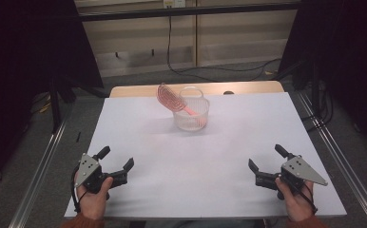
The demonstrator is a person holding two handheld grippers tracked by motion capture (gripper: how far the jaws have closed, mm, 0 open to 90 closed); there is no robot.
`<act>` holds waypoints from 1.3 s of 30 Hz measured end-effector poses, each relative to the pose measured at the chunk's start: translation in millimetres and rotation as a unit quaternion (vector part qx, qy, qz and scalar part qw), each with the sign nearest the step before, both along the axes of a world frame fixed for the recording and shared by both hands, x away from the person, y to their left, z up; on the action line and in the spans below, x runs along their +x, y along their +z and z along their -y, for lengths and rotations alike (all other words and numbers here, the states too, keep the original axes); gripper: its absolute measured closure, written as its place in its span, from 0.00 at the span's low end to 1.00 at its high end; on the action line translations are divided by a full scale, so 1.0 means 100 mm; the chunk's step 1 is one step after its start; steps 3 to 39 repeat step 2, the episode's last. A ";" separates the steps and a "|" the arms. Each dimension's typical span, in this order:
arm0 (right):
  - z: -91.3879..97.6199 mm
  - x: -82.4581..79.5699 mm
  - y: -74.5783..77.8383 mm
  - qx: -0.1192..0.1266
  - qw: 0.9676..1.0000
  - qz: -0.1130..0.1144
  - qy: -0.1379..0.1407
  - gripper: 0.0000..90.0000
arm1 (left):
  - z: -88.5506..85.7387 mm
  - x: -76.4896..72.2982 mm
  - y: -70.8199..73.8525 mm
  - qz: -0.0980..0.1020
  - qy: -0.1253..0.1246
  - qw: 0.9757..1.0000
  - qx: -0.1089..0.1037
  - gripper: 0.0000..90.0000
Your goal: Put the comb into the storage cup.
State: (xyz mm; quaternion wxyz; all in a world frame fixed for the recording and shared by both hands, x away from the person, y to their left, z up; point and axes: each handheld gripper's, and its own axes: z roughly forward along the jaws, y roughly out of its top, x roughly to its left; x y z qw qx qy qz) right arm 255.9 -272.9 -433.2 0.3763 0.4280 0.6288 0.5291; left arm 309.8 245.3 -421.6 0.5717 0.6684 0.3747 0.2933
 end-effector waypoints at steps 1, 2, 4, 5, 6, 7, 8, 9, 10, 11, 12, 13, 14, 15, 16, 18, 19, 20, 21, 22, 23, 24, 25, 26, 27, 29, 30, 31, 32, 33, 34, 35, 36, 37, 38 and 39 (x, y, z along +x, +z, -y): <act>0.00 0.00 0.00 -0.001 1.000 0.002 0.002 0.00 | 0.00 0.00 -0.01 -0.002 0.001 1.000 0.001 0.04; 0.00 0.00 0.00 -0.002 1.000 0.002 0.002 0.00 | 0.00 0.01 -0.01 -0.002 0.003 1.000 0.007 0.03; 0.00 0.00 0.00 -0.002 1.000 0.002 0.002 0.00 | 0.00 0.01 -0.01 -0.002 0.003 1.000 0.007 0.03; 0.00 0.00 0.00 -0.002 1.000 0.002 0.002 0.00 | 0.00 0.01 -0.01 -0.002 0.003 1.000 0.007 0.03; 0.00 0.00 0.00 -0.002 1.000 0.002 0.002 0.00 | 0.00 0.01 -0.01 -0.002 0.003 1.000 0.007 0.03; 0.00 0.00 0.00 -0.002 1.000 0.002 0.002 0.00 | 0.00 0.01 -0.01 -0.002 0.003 1.000 0.007 0.03; 0.00 0.00 0.00 -0.002 1.000 0.002 0.002 0.00 | 0.00 0.01 -0.01 -0.002 0.003 1.000 0.007 0.03; 0.00 0.00 0.00 -0.002 1.000 0.002 0.002 0.00 | 0.00 0.01 -0.01 -0.002 0.003 1.000 0.007 0.03; 0.00 0.00 0.00 -0.002 1.000 0.002 0.002 0.00 | 0.00 0.01 -0.01 -0.002 0.003 1.000 0.007 0.03; 0.00 0.00 0.00 -0.002 1.000 0.002 0.002 0.00 | 0.00 0.01 -0.01 -0.002 0.003 1.000 0.007 0.03; 0.00 0.00 0.00 -0.002 1.000 0.002 0.002 0.00 | 0.00 0.01 -0.01 -0.002 0.003 1.000 0.007 0.03; 0.00 0.00 0.00 -0.002 1.000 0.002 0.002 0.00 | 0.00 0.01 -0.01 -0.002 0.003 1.000 0.007 0.03; 0.00 0.00 0.00 -0.002 1.000 0.002 0.002 0.00 | 0.00 0.01 -0.01 -0.002 0.003 1.000 0.007 0.03; 0.00 0.00 0.00 -0.002 1.000 0.002 0.002 0.00 | 0.00 0.01 -0.01 -0.002 0.003 1.000 0.007 0.03; 0.00 0.00 0.00 -0.002 1.000 0.002 0.002 0.00 | 0.00 0.01 -0.01 -0.002 0.003 1.000 0.007 0.03; 0.00 0.00 0.00 -0.002 1.000 0.002 0.002 0.00 | 0.00 0.01 -0.01 -0.002 0.003 1.000 0.007 0.03; 0.00 0.00 0.00 -0.002 1.000 0.002 0.002 0.00 | 0.00 0.01 -0.01 -0.002 0.003 1.000 0.007 0.03; 0.00 0.00 0.00 -0.002 1.000 0.002 0.002 0.00 | 0.00 0.01 -0.01 -0.002 0.003 1.000 0.007 0.03; 0.00 0.00 0.00 -0.002 1.000 0.002 0.002 0.00 | 0.00 0.01 -0.01 -0.002 0.003 1.000 0.007 0.03; 0.00 0.00 0.00 -0.002 1.000 0.002 0.002 0.00 | 0.00 0.01 -0.01 -0.002 0.003 1.000 0.007 0.03; 0.00 0.00 0.00 -0.002 1.000 0.002 0.002 0.00 | 0.00 0.01 -0.01 -0.002 0.003 1.000 0.007 0.03; 0.00 0.00 0.00 -0.002 1.000 0.002 0.002 0.00 | 0.00 0.01 -0.01 -0.002 0.003 1.000 0.007 0.03; 0.00 0.00 0.00 -0.002 1.000 0.002 0.002 0.00 | 0.00 0.01 -0.01 -0.002 0.003 1.000 0.007 0.03; 0.00 0.00 0.00 -0.002 1.000 0.002 0.002 0.00 | 0.00 0.01 -0.01 -0.002 0.003 1.000 0.007 0.03; 0.00 0.00 0.00 -0.002 1.000 0.002 0.002 0.00 | 0.00 0.01 -0.01 -0.002 0.003 1.000 0.007 0.03; 0.00 0.00 0.00 -0.002 1.000 0.002 0.002 0.00 | 0.00 0.01 -0.01 -0.002 0.003 1.000 0.007 0.03; 0.00 0.00 0.00 -0.002 1.000 0.002 0.002 0.00 | 0.00 0.01 -0.01 -0.002 0.003 1.000 0.007 0.03; 0.00 0.00 0.00 -0.002 1.000 0.002 0.002 0.00 | 0.00 0.01 -0.01 -0.002 0.003 1.000 0.007 0.03; 0.00 0.00 0.00 -0.002 1.000 0.002 0.002 0.00 | 0.00 0.01 -0.01 -0.002 0.003 1.000 0.007 0.03; 0.00 0.00 0.00 -0.002 1.000 0.002 0.002 0.00 | 0.00 0.01 -0.01 -0.002 0.003 1.000 0.007 0.03; 0.00 0.00 0.00 -0.002 1.000 0.002 0.002 0.00 | 0.00 0.01 -0.01 -0.002 0.003 1.000 0.007 0.03; 0.00 0.00 0.00 -0.002 1.000 0.002 0.002 0.00 | 0.00 0.01 -0.01 -0.002 0.003 1.000 0.007 0.03; 0.00 0.00 0.00 -0.002 1.000 0.002 0.002 0.00 | 0.00 0.01 -0.01 -0.002 0.003 1.000 0.007 0.03; 0.00 0.00 0.00 -0.002 1.000 0.002 0.002 0.00 | 0.00 0.01 -0.01 -0.002 0.003 1.000 0.007 0.03; 0.00 0.00 0.00 -0.002 1.000 0.002 0.002 0.00 | 0.00 0.01 -0.01 -0.002 0.003 1.000 0.007 0.03; 0.00 0.00 0.00 -0.002 1.000 0.002 0.002 0.00 | 0.00 0.01 -0.01 -0.002 0.003 1.000 0.007 0.03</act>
